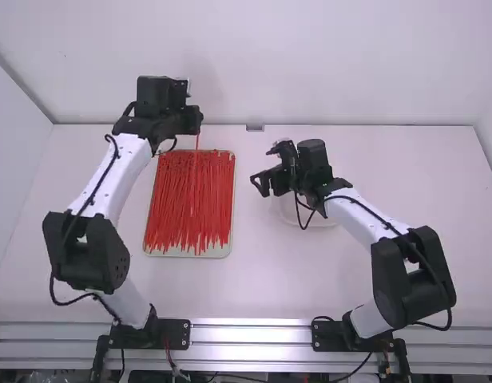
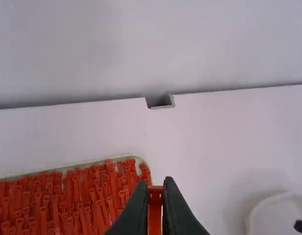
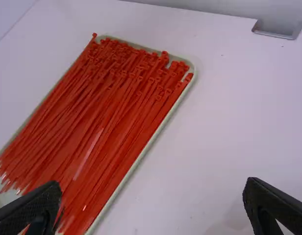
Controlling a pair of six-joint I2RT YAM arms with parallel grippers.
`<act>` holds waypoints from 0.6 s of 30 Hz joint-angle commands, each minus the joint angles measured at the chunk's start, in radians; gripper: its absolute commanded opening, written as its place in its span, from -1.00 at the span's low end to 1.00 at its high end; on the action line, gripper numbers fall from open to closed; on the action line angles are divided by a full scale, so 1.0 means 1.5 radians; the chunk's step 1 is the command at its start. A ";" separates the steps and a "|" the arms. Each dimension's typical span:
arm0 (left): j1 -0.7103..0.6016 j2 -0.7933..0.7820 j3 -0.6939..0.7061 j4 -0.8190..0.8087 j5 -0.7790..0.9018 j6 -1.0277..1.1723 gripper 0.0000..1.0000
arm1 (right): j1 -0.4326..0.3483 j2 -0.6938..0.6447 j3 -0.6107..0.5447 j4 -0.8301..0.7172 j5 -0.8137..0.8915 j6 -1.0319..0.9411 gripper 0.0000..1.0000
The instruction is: Fasten the cable tie
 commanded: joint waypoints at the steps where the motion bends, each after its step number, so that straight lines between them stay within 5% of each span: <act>1: -0.005 -0.031 0.009 -0.008 0.012 0.020 -0.96 | 0.004 0.003 0.020 0.003 -0.049 -0.004 0.98; 18: -0.005 -0.274 -0.261 0.150 0.010 -0.004 -0.96 | 0.004 -0.024 0.020 0.028 -0.216 -0.006 0.98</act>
